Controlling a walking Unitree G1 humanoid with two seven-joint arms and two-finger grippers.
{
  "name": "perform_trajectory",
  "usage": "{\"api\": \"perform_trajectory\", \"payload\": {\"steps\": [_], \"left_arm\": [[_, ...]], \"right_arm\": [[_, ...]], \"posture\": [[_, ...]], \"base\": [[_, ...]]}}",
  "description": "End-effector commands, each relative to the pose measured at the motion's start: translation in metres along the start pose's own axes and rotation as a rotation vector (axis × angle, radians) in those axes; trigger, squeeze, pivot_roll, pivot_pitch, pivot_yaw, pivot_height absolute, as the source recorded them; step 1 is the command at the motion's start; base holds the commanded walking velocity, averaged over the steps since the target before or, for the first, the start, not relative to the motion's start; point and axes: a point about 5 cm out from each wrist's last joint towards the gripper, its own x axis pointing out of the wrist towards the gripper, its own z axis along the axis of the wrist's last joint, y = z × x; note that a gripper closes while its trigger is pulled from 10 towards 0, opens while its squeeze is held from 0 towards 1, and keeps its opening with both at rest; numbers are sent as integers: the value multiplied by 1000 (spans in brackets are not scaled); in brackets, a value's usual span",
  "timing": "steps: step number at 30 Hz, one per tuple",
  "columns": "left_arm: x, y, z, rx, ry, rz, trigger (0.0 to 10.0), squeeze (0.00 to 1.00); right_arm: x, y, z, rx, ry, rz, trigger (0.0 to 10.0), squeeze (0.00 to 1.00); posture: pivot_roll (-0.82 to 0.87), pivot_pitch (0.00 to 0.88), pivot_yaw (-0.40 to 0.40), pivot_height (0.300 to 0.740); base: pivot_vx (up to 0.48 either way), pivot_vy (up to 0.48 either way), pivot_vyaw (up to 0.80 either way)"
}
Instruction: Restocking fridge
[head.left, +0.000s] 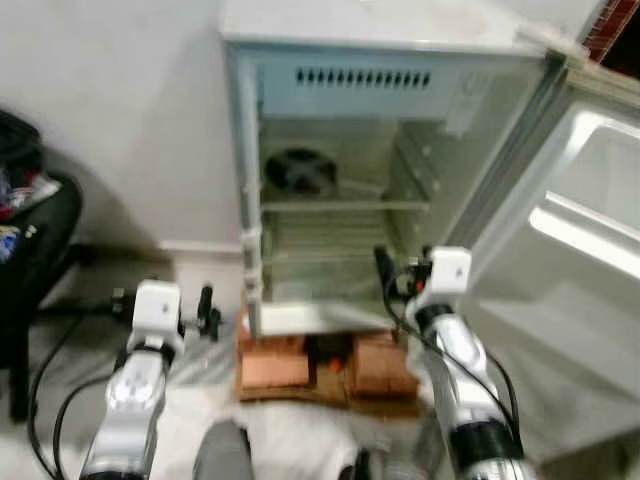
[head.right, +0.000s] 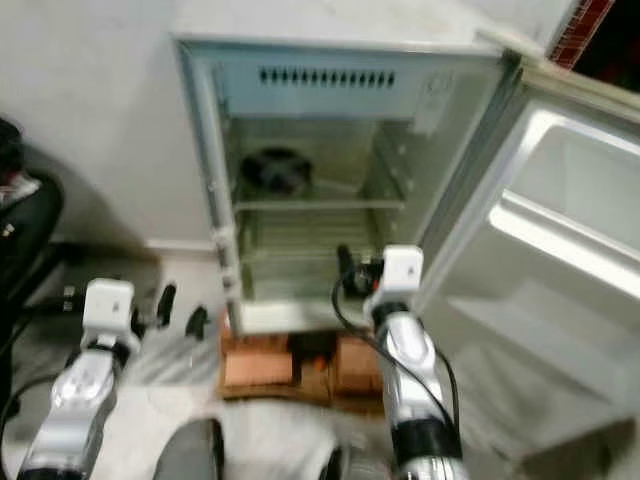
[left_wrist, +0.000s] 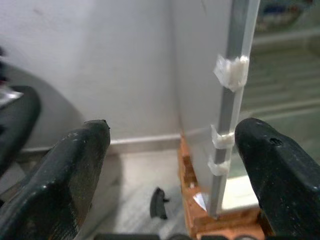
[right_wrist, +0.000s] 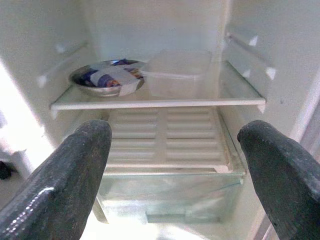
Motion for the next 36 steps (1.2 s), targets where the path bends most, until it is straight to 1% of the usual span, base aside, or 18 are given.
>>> {"api": "perform_trajectory", "payload": {"steps": [1,3,5,6,8,9,12,13,14,16,19,27,36], "left_arm": [[-6,-3,-9,3,30,-3,10000,0],[-5,-5,-9,4,28,-9,10000,0],[-3,-4,-8,5,25,-9,10000,0],[-2,-4,-8,5,24,-8,10000,0],[-1,-3,-7,7,22,-7,10000,0],[-1,-2,-7,11,16,-6,10000,0],[0,-2,-6,16,13,-4,10000,0],[-2,-3,-5,-9,-6,-25,10000,0],[-2,-3,-4,-10,-12,-33,10000,0],[-2,-4,-5,14,-8,-33,10000,0],[-2,-7,-6,13,-7,-41,10000,0],[-1,-9,-6,15,-8,-54,10000,0],[-2,-10,-6,28,-9,-71,10000,0]], "right_arm": [[4,-1,2,-19,11,-9,10000,0],[4,-1,2,-27,21,-15,10000,0],[3,-2,4,6,21,-20,10000,0],[3,-5,5,-5,18,-50,10000,0],[1,-10,4,-10,30,-67,10000,0],[0,-13,3,-29,28,-80,10000,0],[-2,-17,3,-43,28,-100,10000,0],[-4,-19,1,-33,36,-103,10000,0],[-5,-19,1,-29,38,-104,10000,0],[-5,-20,1,-26,44,-111,10000,0],[-5,-20,1,-30,45,-115,10000,0],[0,-22,5,-31,42,-125,10000,0],[1,-20,6,-29,38,-121,10000,0]], "posture": [[79,0,-48,740],[77,0,-45,740],[71,0,-44,740],[70,0,-44,740],[69,0,-42,740],[68,0,-41,740],[68,0,-41,740],[67,0,-40,740],[66,0,-40,740],[65,0,-39,740],[63,0,-38,740],[63,1,-39,740],[59,7,-35,740]], "base": [[-379,0,0],[-379,0,0],[-377,0,0],[-375,0,0],[-375,0,0],[0,0,0],[0,0,0],[0,0,0],[0,0,0],[0,0,0],[0,0,0],[0,-465,0],[0,-477,0]]}}
